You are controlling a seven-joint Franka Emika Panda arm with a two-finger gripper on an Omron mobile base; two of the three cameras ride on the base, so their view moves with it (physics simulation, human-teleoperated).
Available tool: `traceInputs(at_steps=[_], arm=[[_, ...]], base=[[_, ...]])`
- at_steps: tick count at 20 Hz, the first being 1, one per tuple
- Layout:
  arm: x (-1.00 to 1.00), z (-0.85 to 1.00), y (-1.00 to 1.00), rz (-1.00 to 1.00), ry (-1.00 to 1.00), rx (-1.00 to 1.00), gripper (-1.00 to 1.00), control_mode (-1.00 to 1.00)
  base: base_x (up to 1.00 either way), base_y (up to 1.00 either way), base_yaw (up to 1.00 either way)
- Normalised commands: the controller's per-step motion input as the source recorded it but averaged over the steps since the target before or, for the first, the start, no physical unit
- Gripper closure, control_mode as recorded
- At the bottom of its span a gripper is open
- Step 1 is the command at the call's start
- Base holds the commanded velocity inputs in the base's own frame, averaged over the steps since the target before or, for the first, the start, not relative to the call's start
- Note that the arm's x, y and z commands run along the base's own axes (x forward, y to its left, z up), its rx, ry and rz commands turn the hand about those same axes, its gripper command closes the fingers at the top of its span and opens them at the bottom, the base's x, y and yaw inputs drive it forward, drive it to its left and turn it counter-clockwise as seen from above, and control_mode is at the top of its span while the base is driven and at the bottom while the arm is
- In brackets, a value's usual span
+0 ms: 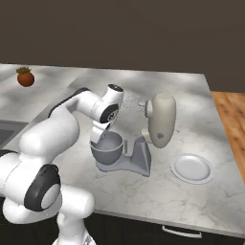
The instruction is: Add butter and sugar cubes to the stand mixer bowl and then turn on the stand mixer to begin making frosting.
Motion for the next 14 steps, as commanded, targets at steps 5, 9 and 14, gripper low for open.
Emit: traceInputs(at_steps=[5,9,14], arm=[[0.38,-0.28,0.00,0.01,0.13,-0.14,1.00,-1.00],[0.41,-0.22,-0.02,0.07,0.16,-0.08,1.00,-1.00],[0.27,-0.37,-0.06,0.15,0.15,-0.05,1.00,-1.00]], base=[[0.00,0.00,0.00],[0.00,0.00,0.00],[0.00,0.00,0.00]])
